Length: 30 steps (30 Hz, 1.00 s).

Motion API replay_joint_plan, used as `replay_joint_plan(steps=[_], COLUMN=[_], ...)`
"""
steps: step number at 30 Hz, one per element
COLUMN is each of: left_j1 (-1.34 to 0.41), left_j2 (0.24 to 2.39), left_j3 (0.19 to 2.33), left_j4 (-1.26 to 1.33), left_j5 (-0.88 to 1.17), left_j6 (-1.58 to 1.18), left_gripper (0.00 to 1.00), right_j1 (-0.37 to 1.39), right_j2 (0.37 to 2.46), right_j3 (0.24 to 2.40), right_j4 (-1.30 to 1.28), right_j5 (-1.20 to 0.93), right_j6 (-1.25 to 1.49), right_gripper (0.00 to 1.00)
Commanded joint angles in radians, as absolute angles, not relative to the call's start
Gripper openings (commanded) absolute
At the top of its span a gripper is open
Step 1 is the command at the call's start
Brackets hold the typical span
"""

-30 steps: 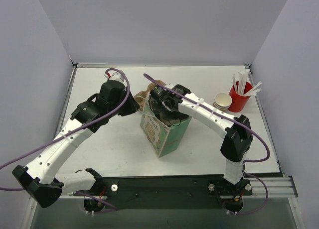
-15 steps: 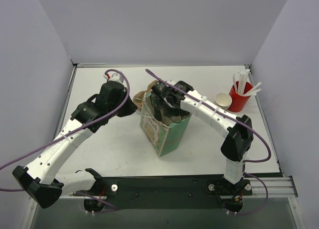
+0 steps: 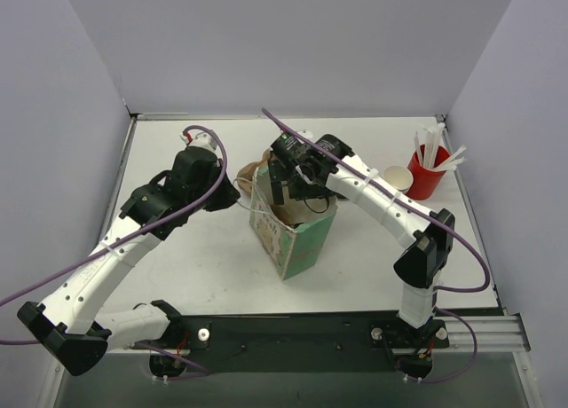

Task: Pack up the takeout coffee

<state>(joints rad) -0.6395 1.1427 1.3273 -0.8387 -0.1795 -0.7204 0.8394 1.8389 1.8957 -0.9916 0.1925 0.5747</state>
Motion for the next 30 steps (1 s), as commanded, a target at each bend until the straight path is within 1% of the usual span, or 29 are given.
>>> replay_joint_plan(steps=[1,11,19,26,30], left_j1=[-0.635,-0.634,-0.632,-0.634,-0.634], left_j2=[1.126,1.115,1.12,1.112,1.112], left_j3=[1.361,1.371,1.399,1.416,1.43], left_j4=[-0.894,-0.957,-0.959,-0.965,-0.973], left_j5=[-0.212,-0.239,-0.233,-0.222,-0.218], left_j6=[-0.718,-0.735,-0.735,-0.738,-0.738], left_gripper=[0.0,0.0,0.02,0.14,0.15], right_j1=[0.85,0.862,0.854,0.786,0.758], right_j2=[1.773,1.717,1.678,1.667,1.651], right_j3=[1.94,2.045,2.147,2.171,2.171], right_j4=[-1.072,-1.1,-1.112,-1.127,-1.126], right_j5=[0.175,0.088,0.101,0.173,0.187], right_j6=[0.574,0.561,0.563,0.548,0.541], right_gripper=[1.0,1.0,1.0,1.0,1.0])
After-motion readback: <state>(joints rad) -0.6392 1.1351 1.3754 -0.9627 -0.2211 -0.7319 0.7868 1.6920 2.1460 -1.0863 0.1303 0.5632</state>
